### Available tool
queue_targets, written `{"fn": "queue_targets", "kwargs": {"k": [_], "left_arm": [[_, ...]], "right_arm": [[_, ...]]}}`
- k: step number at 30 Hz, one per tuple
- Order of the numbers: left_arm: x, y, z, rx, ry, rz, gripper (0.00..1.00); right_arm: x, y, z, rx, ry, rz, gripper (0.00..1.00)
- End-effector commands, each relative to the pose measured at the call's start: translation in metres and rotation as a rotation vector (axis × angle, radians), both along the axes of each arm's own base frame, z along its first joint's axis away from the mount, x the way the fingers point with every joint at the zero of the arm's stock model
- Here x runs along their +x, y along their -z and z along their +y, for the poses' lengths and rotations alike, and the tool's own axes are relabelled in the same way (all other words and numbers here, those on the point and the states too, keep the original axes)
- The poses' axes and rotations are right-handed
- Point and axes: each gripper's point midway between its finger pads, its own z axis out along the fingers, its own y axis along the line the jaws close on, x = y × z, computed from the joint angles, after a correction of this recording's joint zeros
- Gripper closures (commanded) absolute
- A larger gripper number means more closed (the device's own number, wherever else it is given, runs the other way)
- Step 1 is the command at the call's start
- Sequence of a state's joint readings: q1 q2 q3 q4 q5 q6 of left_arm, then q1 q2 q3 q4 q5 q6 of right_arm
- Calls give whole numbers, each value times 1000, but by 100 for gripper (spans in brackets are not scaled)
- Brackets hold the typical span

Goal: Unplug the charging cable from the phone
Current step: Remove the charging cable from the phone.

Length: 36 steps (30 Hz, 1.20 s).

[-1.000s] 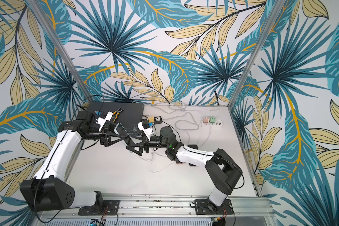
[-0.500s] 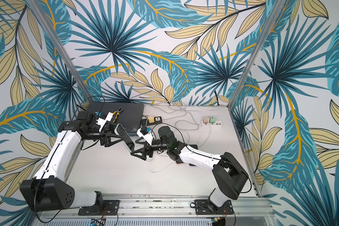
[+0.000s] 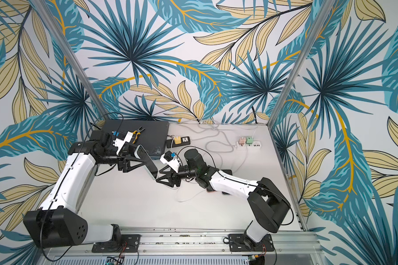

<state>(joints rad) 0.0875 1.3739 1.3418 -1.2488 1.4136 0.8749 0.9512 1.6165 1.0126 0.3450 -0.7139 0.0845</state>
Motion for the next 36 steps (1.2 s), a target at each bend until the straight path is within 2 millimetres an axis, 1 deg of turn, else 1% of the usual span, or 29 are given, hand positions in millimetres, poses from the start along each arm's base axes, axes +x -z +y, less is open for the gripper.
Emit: {"fn": "queue_targets", "kwargs": {"k": [1,4,7,9,13,20,29,34,36], "left_arm": [[-4,-17,-1,-37,14,-35,60],[-4,-17,-2,-39,15,-35,60],[-4,-17,-2,-36,14,-34,59],[-3,-16,-1,-36,13,-33,58],[-3,-15,-2,-35,14,-30,58],[-3,-15,-1,-33,12,-32,58],[-3,-16,-1,-28,10,-40,58],[-3,-16,0,-26,6,-43,58],[-3,-16,0,-27,6,-43,58]], "right_arm": [[-1,23,-2,-51,-4,29,48],[-2,27,-2,-59,-12,37,55],[-2,29,-1,-63,-12,44,67],[-3,31,-1,-65,-16,47,74],[-4,31,-2,-63,-19,46,81],[-8,34,-3,-70,-40,50,86],[-14,49,-4,-103,-82,81,88],[-11,55,-5,-107,-67,102,88],[-6,56,-6,-107,-46,114,88]]}}
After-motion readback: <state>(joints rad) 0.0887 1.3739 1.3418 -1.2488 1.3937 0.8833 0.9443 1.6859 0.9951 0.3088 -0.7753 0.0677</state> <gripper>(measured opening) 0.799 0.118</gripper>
